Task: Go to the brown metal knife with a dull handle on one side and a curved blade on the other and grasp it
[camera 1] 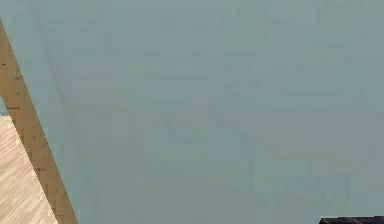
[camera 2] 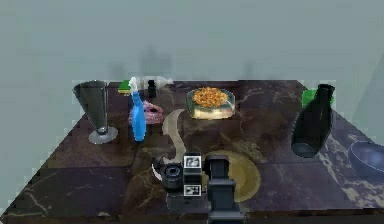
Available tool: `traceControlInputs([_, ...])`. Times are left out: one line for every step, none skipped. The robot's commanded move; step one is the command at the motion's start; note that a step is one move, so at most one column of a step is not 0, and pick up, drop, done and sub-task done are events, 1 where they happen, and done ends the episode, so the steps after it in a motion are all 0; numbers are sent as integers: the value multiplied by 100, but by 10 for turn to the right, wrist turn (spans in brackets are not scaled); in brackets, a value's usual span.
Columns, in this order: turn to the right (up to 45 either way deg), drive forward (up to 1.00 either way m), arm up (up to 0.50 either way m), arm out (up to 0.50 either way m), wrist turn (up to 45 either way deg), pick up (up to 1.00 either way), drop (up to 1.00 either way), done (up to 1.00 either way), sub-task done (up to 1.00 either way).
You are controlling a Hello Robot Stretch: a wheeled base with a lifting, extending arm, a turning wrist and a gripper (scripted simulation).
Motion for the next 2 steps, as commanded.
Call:
traceControlInputs([0,0,10,0,0,0,0,0,0])
traceControlInputs([0,0,0,0,0,0,0,100,0])
